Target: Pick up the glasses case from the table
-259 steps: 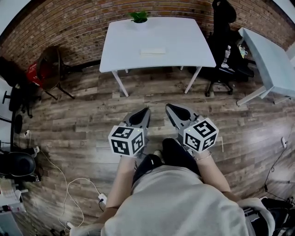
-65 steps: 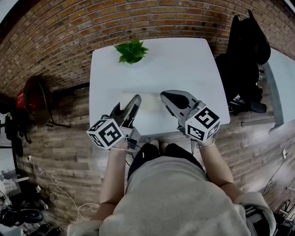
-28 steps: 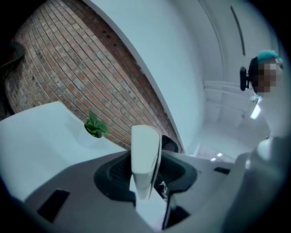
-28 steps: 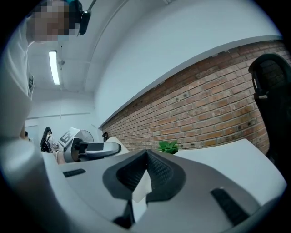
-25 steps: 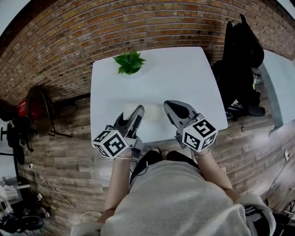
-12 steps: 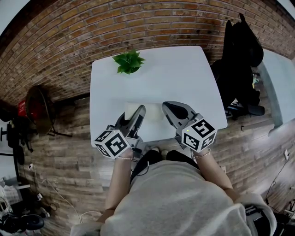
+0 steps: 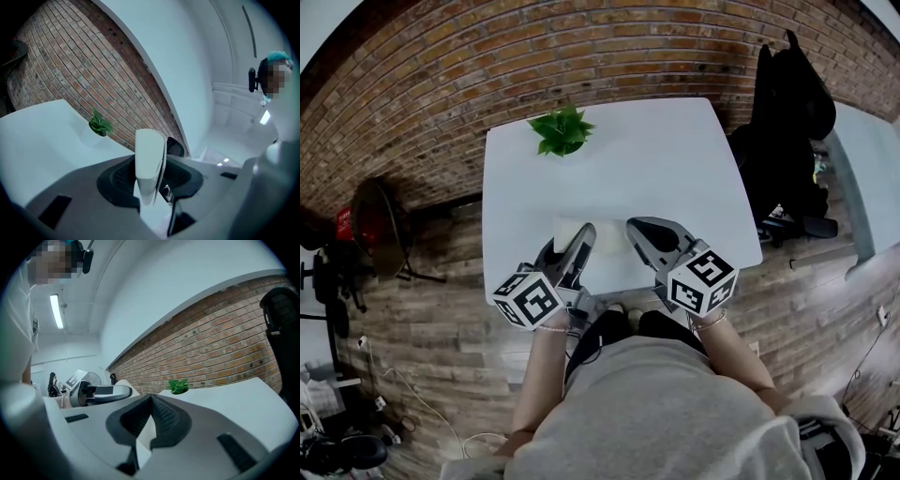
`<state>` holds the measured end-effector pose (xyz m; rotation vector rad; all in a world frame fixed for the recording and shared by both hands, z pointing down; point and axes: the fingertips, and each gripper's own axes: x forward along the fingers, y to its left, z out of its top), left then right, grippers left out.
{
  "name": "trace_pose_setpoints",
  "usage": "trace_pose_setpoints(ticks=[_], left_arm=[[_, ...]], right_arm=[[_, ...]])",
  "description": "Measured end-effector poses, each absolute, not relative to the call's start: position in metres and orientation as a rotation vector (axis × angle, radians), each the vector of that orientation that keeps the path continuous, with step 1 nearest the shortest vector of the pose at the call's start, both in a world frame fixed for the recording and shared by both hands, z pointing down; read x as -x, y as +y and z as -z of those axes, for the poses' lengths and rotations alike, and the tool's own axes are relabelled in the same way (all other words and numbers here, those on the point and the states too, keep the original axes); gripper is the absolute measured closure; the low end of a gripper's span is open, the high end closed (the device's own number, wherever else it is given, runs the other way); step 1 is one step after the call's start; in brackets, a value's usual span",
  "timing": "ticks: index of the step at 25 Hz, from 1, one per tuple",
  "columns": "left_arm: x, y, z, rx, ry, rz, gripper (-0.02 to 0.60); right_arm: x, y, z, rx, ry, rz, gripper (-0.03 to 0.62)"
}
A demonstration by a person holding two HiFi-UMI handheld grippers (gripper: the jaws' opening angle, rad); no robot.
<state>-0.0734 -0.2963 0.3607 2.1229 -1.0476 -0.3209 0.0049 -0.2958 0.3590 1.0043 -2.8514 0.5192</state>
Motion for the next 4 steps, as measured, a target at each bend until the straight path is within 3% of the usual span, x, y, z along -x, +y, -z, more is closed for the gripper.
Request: trace_pose_setpoints(ticks=[4], left_arm=[[0.0772, -0.3016, -0.3629, -2.11, -1.051, 0.304, 0.43]], right_arm=[[-0.0029, -0.2992, -0.3592, -1.003, -2.854, -0.54, 0.595]])
